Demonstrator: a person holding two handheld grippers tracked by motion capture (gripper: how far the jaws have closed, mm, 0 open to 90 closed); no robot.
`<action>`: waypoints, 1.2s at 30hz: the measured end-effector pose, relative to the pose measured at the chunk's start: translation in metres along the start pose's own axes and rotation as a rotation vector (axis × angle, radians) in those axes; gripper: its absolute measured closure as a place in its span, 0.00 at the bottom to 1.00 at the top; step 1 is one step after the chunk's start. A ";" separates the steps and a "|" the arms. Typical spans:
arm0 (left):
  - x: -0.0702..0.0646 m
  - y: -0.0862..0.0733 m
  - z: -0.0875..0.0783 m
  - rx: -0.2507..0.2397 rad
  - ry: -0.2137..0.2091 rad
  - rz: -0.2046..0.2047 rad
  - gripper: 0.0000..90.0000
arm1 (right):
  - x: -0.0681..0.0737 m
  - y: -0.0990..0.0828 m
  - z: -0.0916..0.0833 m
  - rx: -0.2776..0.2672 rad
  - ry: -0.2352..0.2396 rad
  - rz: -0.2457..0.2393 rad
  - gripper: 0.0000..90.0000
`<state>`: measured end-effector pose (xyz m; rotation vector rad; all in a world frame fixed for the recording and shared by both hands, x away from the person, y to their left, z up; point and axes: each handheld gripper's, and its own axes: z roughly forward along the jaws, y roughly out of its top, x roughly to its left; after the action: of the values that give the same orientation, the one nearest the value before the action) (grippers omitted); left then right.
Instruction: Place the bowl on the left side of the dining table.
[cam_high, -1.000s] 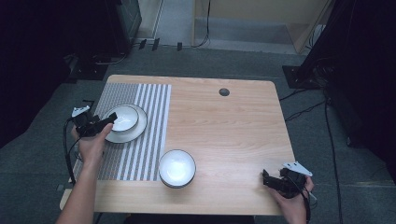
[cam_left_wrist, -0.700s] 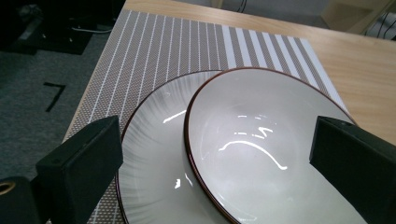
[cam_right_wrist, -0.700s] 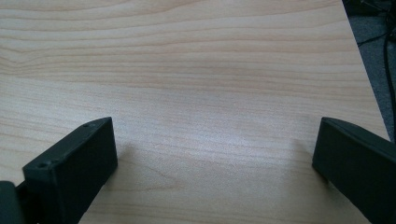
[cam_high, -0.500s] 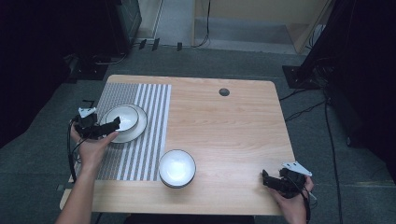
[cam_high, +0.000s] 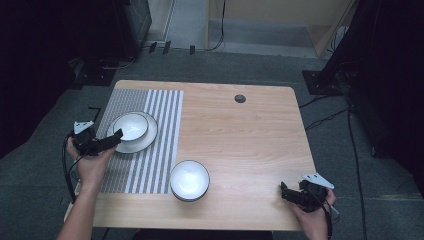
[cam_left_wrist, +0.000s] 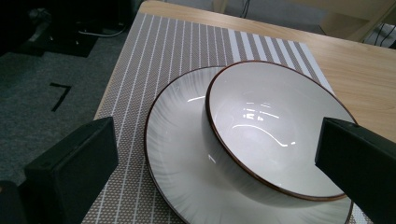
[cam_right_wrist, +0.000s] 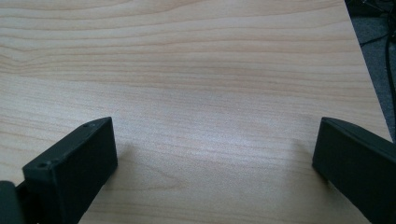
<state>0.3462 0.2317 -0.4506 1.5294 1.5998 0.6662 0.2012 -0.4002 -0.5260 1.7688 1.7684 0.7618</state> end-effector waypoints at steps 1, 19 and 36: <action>0.000 -0.001 -0.002 -0.004 -0.002 -0.001 0.00 | 0.000 0.000 0.000 0.000 0.000 0.000 0.00; -0.018 -0.021 -0.029 -0.002 -0.063 0.055 0.00 | 0.000 0.000 0.000 0.000 0.003 -0.002 0.00; -0.018 -0.058 -0.057 0.001 -0.069 0.105 0.00 | -0.002 0.002 0.002 0.001 0.009 -0.007 0.00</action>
<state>0.2659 0.2149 -0.4641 1.6282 1.4776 0.6628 0.2041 -0.4018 -0.5260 1.7618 1.7796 0.7679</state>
